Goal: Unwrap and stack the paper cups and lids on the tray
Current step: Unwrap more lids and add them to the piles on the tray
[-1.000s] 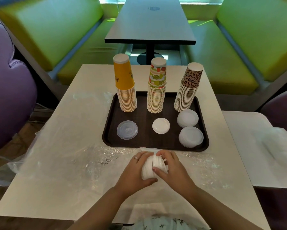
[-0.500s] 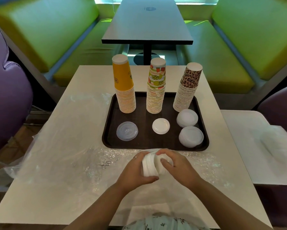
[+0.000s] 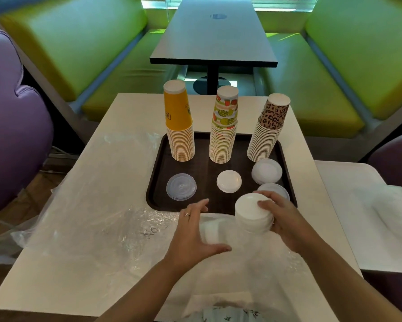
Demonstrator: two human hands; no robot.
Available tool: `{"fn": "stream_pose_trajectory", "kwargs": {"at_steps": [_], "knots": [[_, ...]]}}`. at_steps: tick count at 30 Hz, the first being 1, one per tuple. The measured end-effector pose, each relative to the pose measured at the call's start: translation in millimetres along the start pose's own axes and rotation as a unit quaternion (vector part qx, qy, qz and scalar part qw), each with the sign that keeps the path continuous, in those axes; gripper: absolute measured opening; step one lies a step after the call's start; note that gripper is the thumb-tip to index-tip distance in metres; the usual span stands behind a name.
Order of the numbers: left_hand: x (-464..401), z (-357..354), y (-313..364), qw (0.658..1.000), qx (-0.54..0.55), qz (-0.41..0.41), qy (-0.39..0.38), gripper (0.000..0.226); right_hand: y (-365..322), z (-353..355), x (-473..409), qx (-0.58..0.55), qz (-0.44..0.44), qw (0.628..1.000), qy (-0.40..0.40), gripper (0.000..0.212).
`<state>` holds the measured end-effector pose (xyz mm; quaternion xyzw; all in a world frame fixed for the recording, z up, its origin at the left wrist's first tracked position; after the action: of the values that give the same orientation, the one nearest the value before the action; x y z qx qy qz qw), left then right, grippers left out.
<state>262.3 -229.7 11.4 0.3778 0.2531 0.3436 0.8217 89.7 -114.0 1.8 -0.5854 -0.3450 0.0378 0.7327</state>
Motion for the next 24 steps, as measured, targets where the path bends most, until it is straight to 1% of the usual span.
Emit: {"fn": "stream_pose_trajectory", "kwargs": {"at_steps": [2,3,7,9,12,14,17,19,24], "knots": [[-11,8,19,0.999,0.006,-0.030,0.019,0.097,-10,-11,-4,0.000,0.001,1.000,-0.009,0.030],[-18,8,27,0.999,0.012,-0.038,0.011,0.097,-14,-18,-6,0.008,0.005,1.000,-0.012,0.031],[-47,-10,52,0.994,0.015,-0.069,-0.085,0.104,-32,-42,-15,0.074,0.050,0.996,-0.005,0.035],[-60,-18,58,0.989,0.018,-0.070,-0.127,0.103,-36,-54,-16,0.089,0.055,0.994,-0.020,0.039],[-76,-21,58,0.986,0.010,-0.070,-0.148,0.094,-40,-66,-16,0.096,0.060,0.992,-0.051,0.042],[-84,-19,55,0.986,-0.001,-0.070,-0.149,0.085,-40,-70,-14,0.063,0.036,0.995,-0.074,0.039],[-92,-18,43,0.990,0.033,-0.023,-0.137,0.071,-32,-74,-10,-0.017,-0.030,0.990,-0.134,0.042],[-94,-17,37,0.989,0.081,0.021,-0.125,0.064,-29,-74,-6,-0.036,-0.039,0.986,-0.160,0.041],[-94,-24,22,0.975,0.168,0.107,-0.103,0.059,-24,-67,-10,-0.058,-0.032,0.986,-0.154,0.043]]}}
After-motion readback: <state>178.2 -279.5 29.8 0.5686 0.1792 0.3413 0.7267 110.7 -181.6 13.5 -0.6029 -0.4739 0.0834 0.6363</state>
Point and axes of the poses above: each hand's wrist, its own x-axis away from the middle knuckle, its own z-axis out of the back of the hand, y = z × x, the point moved 10 cm from there along -x, towards the middle knuckle, and after that the axes turned 15 degrees about y, right-handed, at the moved point
